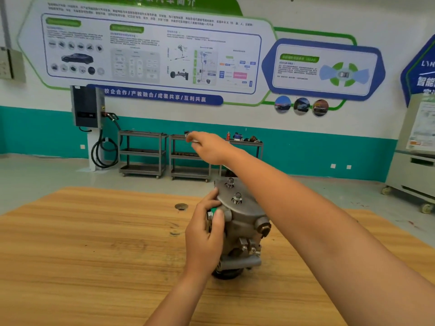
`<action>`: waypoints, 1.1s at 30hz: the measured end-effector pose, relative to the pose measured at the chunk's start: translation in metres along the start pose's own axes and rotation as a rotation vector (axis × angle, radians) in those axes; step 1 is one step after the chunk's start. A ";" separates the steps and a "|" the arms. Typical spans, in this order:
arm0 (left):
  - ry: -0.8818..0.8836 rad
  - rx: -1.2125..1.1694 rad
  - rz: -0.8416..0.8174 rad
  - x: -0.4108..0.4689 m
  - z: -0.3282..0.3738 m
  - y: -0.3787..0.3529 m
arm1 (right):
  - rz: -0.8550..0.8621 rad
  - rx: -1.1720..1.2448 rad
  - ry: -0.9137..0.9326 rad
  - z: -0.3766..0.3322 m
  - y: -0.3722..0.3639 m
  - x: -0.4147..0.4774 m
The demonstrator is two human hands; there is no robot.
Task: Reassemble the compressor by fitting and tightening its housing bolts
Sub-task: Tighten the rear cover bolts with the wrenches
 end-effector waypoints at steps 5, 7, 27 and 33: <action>0.037 -0.078 -0.017 0.002 -0.007 0.004 | 0.055 0.087 -0.131 0.043 0.011 0.000; 0.058 -0.098 -0.017 0.004 -0.013 0.005 | 0.093 0.096 -0.183 0.063 0.023 -0.004; -0.027 -0.129 0.091 0.002 -0.015 0.015 | 0.369 -0.009 0.050 0.023 0.023 -0.275; -0.042 -0.132 0.067 -0.006 -0.011 0.003 | 0.103 0.041 0.514 -0.108 -0.036 -0.215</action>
Point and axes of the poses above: each hand's wrist, its own x-axis towards the middle knuckle, its own y-axis out of the back of the hand, z = x × y, the point moved 8 cm from there along x, towards the middle knuckle, and after that the axes turned 9 degrees about x, right-handed, at the moved point
